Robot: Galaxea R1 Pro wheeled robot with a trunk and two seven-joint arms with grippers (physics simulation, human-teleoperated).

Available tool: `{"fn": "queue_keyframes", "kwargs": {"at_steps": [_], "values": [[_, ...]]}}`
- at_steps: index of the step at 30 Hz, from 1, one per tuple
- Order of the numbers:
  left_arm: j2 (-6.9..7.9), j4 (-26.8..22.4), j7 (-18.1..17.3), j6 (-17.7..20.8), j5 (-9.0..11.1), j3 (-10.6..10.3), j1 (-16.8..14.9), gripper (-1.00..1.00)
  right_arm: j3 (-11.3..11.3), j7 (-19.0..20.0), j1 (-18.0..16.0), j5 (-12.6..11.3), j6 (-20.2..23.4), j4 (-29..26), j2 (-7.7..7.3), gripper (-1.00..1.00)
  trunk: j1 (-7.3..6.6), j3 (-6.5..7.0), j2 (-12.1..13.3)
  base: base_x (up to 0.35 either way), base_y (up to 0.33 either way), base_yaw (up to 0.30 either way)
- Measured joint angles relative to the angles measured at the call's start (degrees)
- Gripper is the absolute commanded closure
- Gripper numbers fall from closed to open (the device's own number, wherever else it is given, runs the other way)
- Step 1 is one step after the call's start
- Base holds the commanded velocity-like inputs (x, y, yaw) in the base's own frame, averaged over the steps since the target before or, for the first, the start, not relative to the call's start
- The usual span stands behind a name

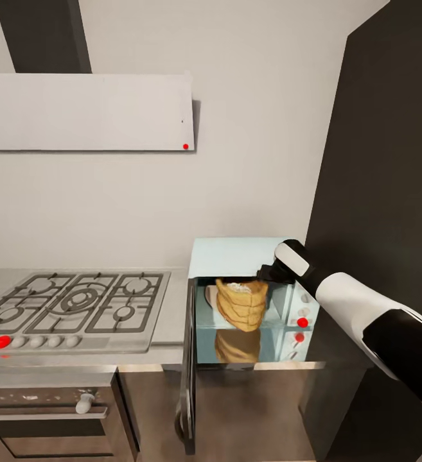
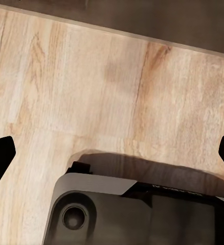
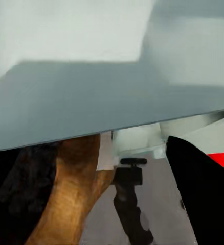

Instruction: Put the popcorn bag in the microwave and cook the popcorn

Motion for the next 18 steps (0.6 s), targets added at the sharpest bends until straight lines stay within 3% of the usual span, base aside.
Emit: {"fn": "queue_keyframes", "kwargs": {"at_steps": [18], "values": [[-0.01, 0.0, 0.0, 0.0, 0.0, 0.0, 0.0, -1.00, 0.0, 0.0, 0.0, -0.3, 0.0, 0.1, 0.00, -1.00, 0.00, 0.00, 0.0, 0.000, 0.000, 0.000]]}}
